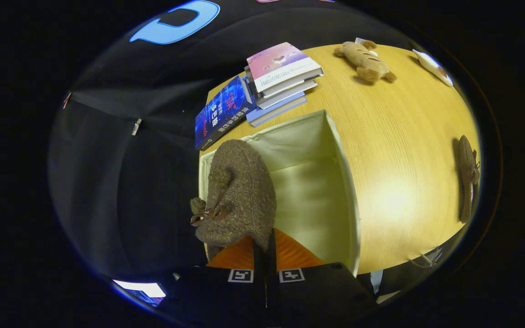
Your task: Open the storage box then place both shoes into the box .Put the left shoe in first, then the right shoe, with the right side of both shoes facing outward in a uniform manner.
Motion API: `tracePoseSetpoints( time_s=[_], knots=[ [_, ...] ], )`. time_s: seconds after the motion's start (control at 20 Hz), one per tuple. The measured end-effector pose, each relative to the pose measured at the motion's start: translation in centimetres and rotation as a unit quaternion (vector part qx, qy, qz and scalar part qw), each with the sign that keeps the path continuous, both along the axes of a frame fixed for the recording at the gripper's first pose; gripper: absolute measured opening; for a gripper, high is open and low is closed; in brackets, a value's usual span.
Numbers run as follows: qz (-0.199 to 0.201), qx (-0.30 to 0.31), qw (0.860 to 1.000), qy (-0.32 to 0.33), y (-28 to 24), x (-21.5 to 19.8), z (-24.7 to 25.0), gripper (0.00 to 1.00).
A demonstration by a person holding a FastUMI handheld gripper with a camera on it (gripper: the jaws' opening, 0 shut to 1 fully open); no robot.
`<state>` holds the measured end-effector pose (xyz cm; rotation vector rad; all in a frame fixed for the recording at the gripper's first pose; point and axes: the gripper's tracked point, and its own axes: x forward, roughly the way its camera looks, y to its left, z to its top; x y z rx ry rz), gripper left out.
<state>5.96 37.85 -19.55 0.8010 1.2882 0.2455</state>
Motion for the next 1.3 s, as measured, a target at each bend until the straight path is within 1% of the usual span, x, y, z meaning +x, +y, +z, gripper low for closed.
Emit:
tracePoseSetpoints(
  time_s=[0.15, 0.35, 0.4, 0.45, 0.5, 0.65, 0.7, 0.75, 0.9, 1.0, 1.1, 1.2, 1.3],
  knots=[
    [0.005, 0.002, 1.000, 0.012, 1.0, -0.3, -0.6, 0.06],
    [0.011, 0.028, 0.999, 0.026, 2.6, -0.7, -0.6, 0.06],
    [0.010, 0.038, 0.999, 0.028, 2.9, -0.7, -0.5, 0.08],
    [0.015, 0.045, 0.998, 0.031, 3.3, -0.9, -0.6, 0.17],
    [0.023, 0.048, 0.998, 0.032, 3.4, -1.2, -0.6, 0.21],
    [0.032, 0.075, 0.996, 0.027, 4.2, -1.3, 0.3, 0.58],
    [0.035, 0.077, 0.996, 0.021, 4.1, -1.3, 0.6, 0.66],
    [0.039, 0.076, 0.996, 0.016, 4.0, -1.4, 0.7, 0.80],
    [0.045, 0.072, 0.996, 0.005, 3.4, -1.5, 1.0, 0.87],
    [0.049, 0.072, 0.996, -0.005, 2.6, -1.8, 1.4, 0.89],
    [0.052, 0.069, 0.996, -0.022, 1.0, -2.1, 2.2, 0.97],
    [0.055, 0.064, 0.995, -0.044, -1.2, -2.3, 3.1, 0.98],
    [0.059, 0.047, 0.995, -0.072, -4.3, -2.5, 3.5, 0.98]
  ],
)
